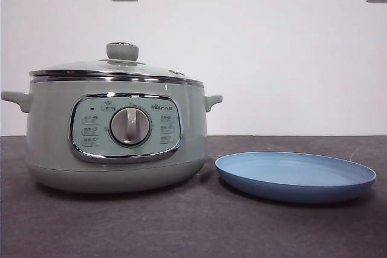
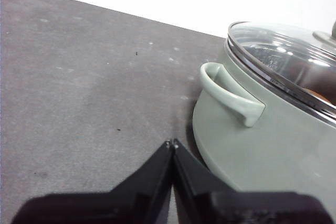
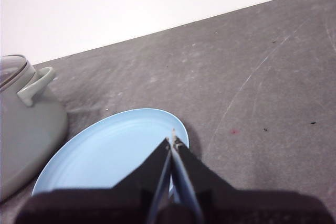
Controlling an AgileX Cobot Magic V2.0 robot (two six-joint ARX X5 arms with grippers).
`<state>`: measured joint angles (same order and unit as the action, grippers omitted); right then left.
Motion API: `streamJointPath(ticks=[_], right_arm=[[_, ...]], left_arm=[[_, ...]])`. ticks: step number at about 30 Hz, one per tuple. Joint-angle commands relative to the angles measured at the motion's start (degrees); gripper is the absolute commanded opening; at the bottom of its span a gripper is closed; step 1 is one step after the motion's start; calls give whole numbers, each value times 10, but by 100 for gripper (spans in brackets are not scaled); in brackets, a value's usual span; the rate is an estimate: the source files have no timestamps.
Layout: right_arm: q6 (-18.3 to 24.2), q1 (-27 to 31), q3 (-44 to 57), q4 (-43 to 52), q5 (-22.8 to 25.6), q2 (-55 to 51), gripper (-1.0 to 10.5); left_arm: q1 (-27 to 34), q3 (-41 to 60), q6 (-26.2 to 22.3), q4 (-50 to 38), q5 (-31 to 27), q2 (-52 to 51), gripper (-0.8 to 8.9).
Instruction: Take the potato out from the steamer,put the potato on the plate,close the lid
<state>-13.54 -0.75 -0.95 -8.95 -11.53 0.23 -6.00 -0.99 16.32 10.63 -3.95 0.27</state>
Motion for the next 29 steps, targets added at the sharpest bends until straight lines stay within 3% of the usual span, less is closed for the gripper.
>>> streamJointPath(ticks=[1, 16, 23, 29], right_arm=[[0, 0, 6, -5, 0, -1, 5], [-6, 0, 6, 7, -1, -1, 4], [-113, 0, -13, 57, -1, -1, -10], [-132, 0, -102, 55, -1, 45, -11]], left_arm=[[1, 7, 0, -3, -3, -1, -3], [1, 7, 0, -16, -3, -1, -3], [1, -15, 5, -52, 64, -1, -6], [1, -141, 1, 7, 70, 30, -6]])
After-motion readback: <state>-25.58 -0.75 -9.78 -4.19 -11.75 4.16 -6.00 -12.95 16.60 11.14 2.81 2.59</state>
